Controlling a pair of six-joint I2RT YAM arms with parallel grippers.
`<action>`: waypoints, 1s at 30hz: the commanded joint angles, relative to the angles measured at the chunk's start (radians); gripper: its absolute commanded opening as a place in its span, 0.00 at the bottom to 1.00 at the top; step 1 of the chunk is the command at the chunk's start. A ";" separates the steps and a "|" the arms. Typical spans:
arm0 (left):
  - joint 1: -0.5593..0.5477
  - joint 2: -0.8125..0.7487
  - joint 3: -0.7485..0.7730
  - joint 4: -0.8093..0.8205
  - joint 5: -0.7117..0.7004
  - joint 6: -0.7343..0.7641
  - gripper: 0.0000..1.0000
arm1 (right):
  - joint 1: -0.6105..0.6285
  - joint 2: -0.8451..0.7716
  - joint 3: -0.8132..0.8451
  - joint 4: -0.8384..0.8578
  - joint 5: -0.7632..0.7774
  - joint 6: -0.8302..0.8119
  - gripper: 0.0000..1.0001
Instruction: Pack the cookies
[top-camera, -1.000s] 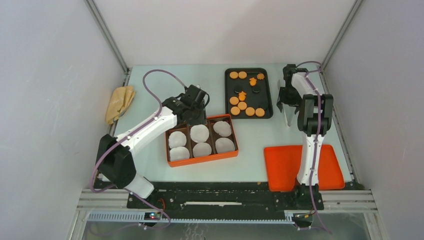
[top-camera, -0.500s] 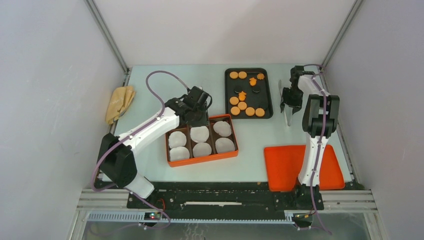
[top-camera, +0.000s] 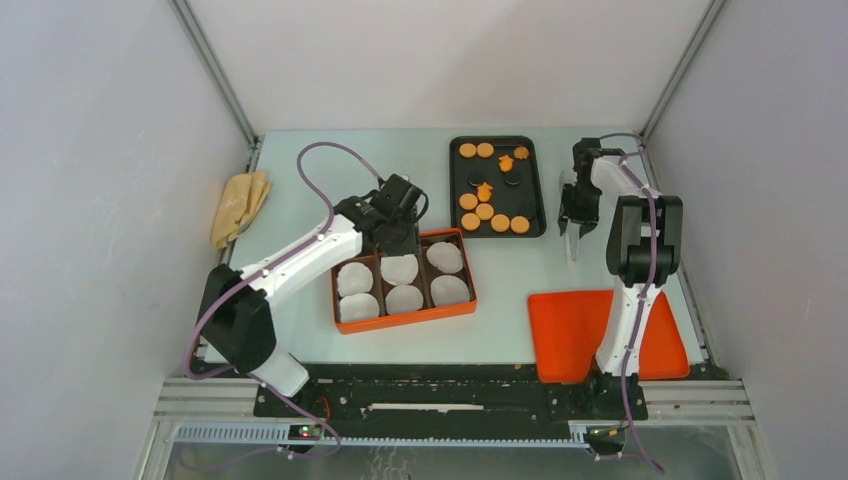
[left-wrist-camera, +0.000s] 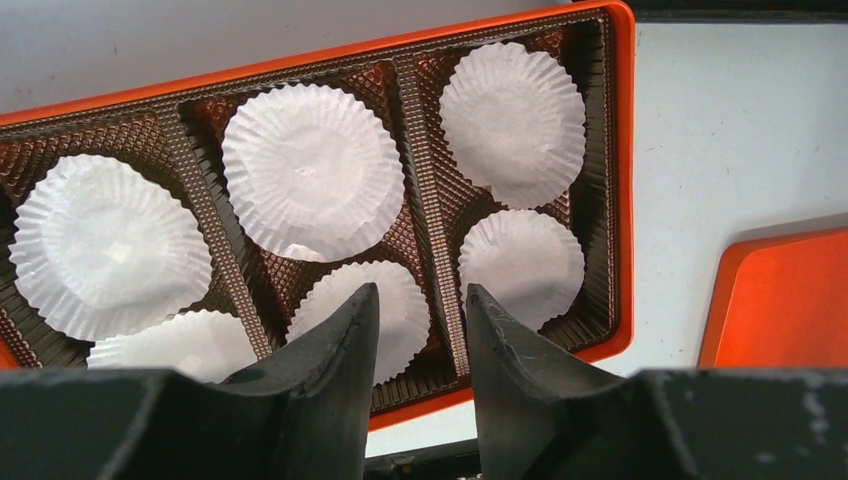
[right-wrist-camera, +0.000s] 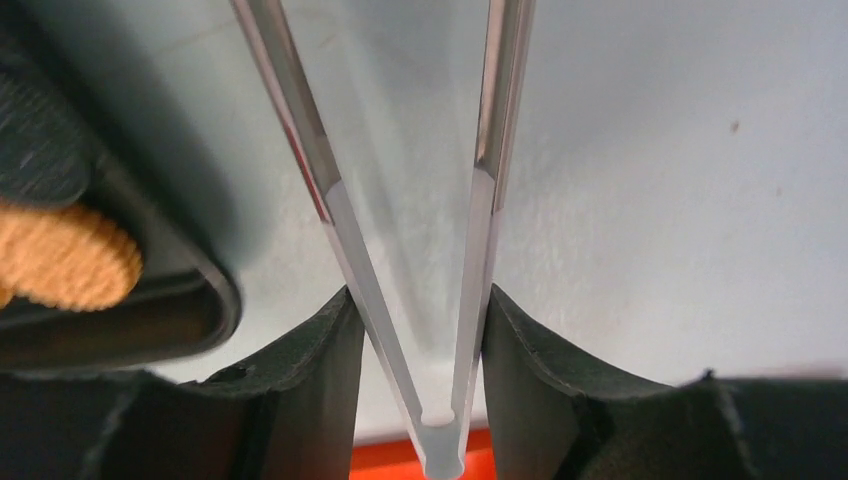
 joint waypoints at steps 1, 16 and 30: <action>-0.007 0.007 0.085 -0.012 -0.031 0.003 0.42 | 0.073 -0.185 0.005 -0.035 0.053 0.033 0.43; 0.084 0.173 0.451 -0.028 -0.048 0.068 0.42 | 0.335 -0.584 -0.180 -0.030 0.040 0.040 0.41; 0.097 0.033 0.188 0.099 -0.158 0.067 0.38 | 0.493 -0.655 -0.404 0.204 0.235 0.054 0.42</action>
